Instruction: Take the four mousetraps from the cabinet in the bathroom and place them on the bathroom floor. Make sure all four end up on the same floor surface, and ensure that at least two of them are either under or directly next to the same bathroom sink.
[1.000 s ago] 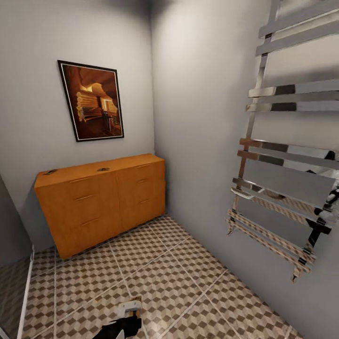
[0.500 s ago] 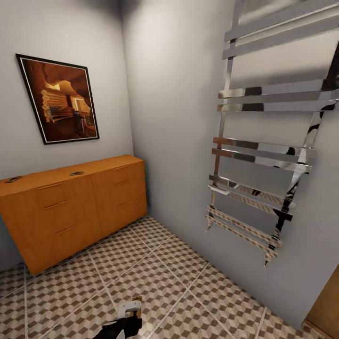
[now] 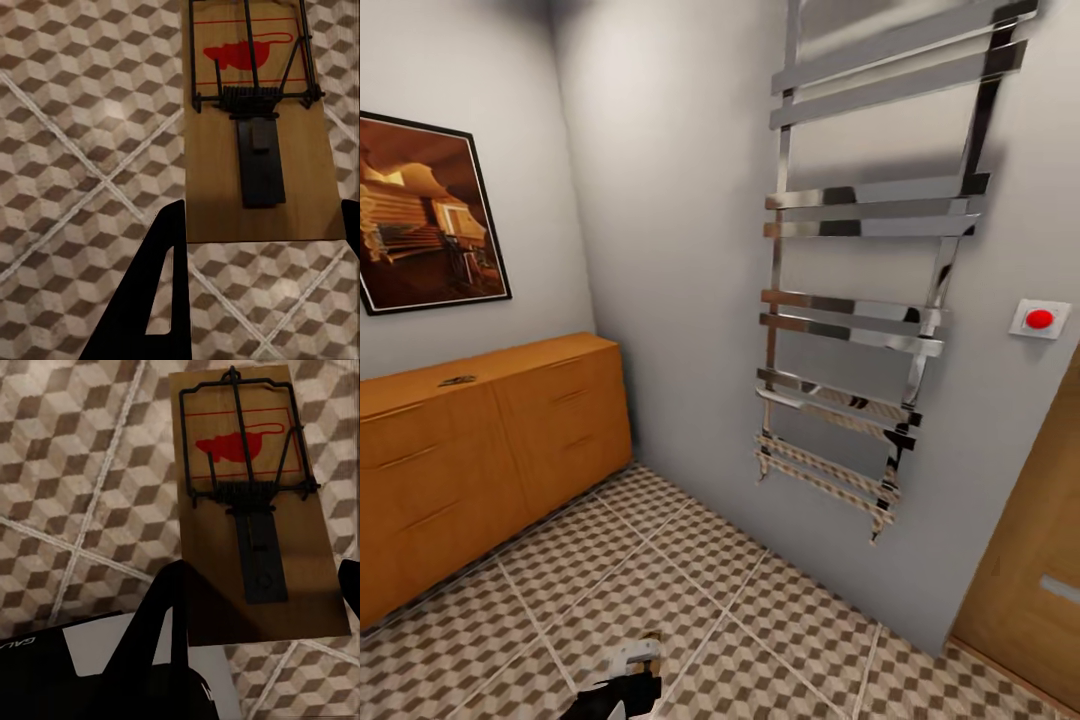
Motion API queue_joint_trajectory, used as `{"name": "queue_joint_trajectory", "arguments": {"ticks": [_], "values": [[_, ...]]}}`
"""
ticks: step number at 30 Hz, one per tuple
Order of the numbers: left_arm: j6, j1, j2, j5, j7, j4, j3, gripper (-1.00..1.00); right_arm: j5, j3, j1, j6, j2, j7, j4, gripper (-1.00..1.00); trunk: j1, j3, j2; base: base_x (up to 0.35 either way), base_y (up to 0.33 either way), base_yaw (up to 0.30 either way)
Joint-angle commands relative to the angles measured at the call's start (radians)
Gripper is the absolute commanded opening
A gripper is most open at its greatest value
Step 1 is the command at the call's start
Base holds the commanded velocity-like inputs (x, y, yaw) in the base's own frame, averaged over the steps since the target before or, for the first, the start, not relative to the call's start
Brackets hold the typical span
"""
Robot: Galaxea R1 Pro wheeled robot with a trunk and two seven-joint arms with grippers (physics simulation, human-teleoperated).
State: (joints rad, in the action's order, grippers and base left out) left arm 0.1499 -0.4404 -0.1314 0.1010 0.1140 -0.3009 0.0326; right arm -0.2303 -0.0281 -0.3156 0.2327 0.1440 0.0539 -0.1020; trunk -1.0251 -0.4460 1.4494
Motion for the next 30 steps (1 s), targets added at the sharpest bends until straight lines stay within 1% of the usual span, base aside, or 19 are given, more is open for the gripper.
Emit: {"name": "queue_joint_trajectory", "arguments": {"ticks": [1, 21, 30], "values": [[0.006, 0.0, 0.0, 0.01, 0.004, -0.003, 0.003, -1.0, -0.004, -0.003, 0.0, 0.005, 0.0, 0.002, -0.001, -1.0, 0.0, -0.001, 0.001, 0.0, 0.0, -0.292], [0.007, 0.0, 0.0, 0.01, 0.004, -0.003, 0.003, -1.0, -0.004, -0.003, 0.0, 0.005, -0.001, 0.001, 0.0, -1.0, 0.0, -0.001, 0.001, 0.0, 0.0, -0.292], [0.007, 0.0, 0.0, 0.01, 0.004, -0.003, 0.003, -1.0, -0.004, -0.003, 0.0, 0.004, -0.001, 0.001, 0.024, -1.0, 0.0, -0.001, 0.001, 0.0, 0.0, -0.292]]}}
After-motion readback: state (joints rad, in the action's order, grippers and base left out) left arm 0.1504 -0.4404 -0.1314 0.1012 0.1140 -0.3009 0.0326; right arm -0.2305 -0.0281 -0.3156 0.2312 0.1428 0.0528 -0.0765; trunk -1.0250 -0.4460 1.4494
